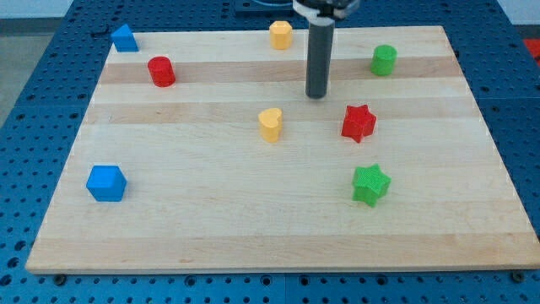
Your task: Slide the green star closer to the red star
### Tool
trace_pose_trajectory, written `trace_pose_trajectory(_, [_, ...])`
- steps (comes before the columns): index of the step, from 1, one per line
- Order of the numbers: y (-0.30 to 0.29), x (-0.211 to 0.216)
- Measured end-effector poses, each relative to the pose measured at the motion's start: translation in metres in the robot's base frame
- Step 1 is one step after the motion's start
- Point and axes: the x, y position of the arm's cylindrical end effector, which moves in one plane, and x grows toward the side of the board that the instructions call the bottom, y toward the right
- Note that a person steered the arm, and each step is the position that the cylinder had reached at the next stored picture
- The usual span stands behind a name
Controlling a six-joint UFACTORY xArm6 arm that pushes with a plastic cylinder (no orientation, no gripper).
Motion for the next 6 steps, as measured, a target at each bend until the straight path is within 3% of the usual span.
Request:
trace_pose_trajectory(3, [0.0,0.156])
trace_pose_trajectory(4, [0.02,0.186])
trace_pose_trajectory(6, [0.058,0.174])
